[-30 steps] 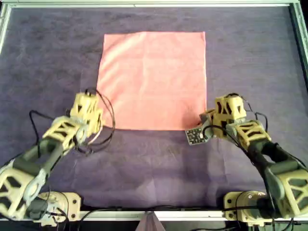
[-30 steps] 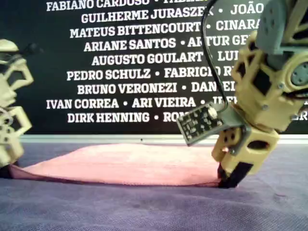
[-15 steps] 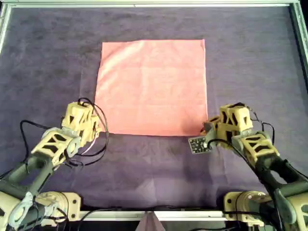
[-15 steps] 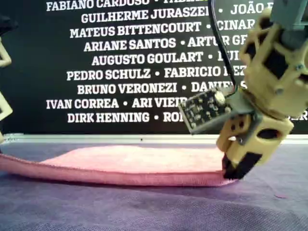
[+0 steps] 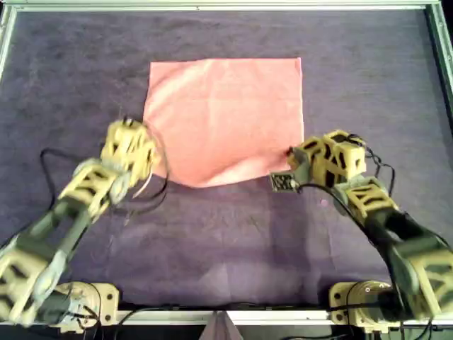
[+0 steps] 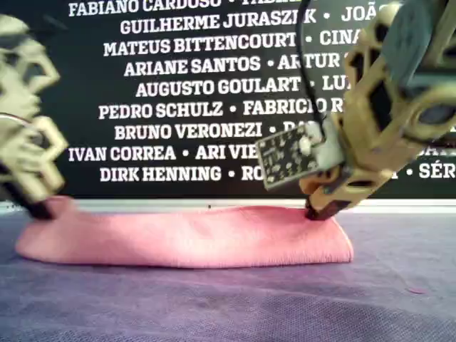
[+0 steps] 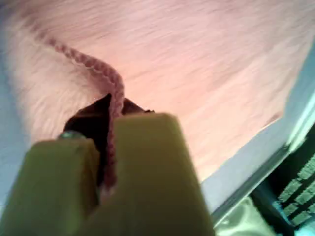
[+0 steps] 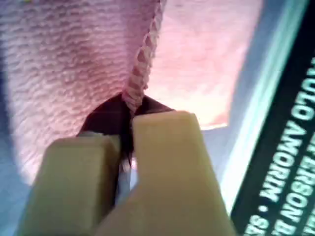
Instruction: Fold a cloth
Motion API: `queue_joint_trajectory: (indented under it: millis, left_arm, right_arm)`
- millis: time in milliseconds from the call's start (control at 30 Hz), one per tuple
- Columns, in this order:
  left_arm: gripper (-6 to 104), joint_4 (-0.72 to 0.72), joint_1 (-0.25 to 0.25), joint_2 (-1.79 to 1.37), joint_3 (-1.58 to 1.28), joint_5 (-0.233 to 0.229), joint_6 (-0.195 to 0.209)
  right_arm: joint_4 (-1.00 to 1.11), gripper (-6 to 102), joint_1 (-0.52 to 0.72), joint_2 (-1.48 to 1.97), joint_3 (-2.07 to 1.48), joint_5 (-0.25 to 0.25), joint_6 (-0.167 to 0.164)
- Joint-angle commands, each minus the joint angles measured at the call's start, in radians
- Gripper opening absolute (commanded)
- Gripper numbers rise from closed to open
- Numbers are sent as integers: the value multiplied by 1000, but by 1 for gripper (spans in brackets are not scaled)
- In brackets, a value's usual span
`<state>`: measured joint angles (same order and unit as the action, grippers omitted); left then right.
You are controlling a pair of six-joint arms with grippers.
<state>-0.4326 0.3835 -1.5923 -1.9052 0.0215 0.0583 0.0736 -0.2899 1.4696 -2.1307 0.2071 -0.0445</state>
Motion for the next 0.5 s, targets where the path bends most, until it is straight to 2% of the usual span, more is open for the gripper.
queue_joint_trajectory:
  millis: [0,233,467]
  left_arm:
    - [-1,21,3,114,265,-8,-5]
    - [-1,21,-6,417,601,-8,-5]
    - [-1,21,-123,637,934,-8,-5]
  right_arm:
    - [192,1,14,-72,140,-3,3]
    - [316,1,61,-322,414,-3,5]
    - [316,1,97,-541,710,-3,5]
